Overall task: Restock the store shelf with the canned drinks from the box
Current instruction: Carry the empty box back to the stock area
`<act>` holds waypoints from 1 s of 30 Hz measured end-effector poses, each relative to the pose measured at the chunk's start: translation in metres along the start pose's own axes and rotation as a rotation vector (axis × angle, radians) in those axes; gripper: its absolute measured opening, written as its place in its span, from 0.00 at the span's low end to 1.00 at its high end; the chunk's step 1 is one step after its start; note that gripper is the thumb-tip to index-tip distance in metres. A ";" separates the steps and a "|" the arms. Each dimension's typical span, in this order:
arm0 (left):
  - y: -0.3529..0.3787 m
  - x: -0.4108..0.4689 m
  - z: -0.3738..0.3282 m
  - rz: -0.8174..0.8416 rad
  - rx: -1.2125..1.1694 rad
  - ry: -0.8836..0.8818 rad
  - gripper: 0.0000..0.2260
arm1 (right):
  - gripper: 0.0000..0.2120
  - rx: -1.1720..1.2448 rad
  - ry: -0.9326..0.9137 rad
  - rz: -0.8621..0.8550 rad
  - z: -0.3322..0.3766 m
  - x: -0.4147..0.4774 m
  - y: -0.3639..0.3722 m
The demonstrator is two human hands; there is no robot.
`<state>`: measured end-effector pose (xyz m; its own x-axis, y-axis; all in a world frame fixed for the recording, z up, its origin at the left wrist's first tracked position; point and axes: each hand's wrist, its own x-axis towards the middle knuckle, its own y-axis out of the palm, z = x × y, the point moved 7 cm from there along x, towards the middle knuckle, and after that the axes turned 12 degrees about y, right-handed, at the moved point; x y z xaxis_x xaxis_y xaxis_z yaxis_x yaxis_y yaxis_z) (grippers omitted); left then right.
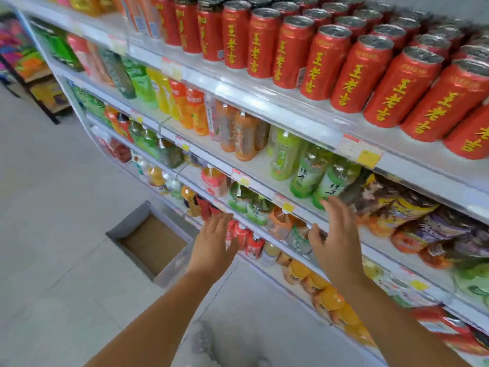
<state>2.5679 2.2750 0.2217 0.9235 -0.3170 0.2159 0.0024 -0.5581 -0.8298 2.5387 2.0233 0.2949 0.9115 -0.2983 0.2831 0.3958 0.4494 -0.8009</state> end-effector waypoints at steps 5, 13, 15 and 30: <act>-0.003 -0.073 0.127 0.098 0.013 -0.380 0.23 | 0.24 -0.070 -0.060 0.306 0.041 -0.011 0.120; -0.041 -0.157 0.318 0.098 -0.043 -0.808 0.23 | 0.22 -0.257 -0.008 0.788 0.107 -0.021 0.329; -0.048 -0.168 0.359 0.098 -0.056 -0.888 0.23 | 0.19 -0.291 -0.013 0.821 0.130 -0.017 0.374; 0.081 -0.152 0.599 -0.051 -0.286 -1.404 0.26 | 0.25 -0.451 -0.054 1.201 0.193 0.028 0.747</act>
<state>2.6575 2.7374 -0.1862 0.5325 0.6203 -0.5760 0.1265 -0.7311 -0.6704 2.8812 2.5130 -0.1941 0.6759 0.1331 -0.7249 -0.7365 0.0850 -0.6711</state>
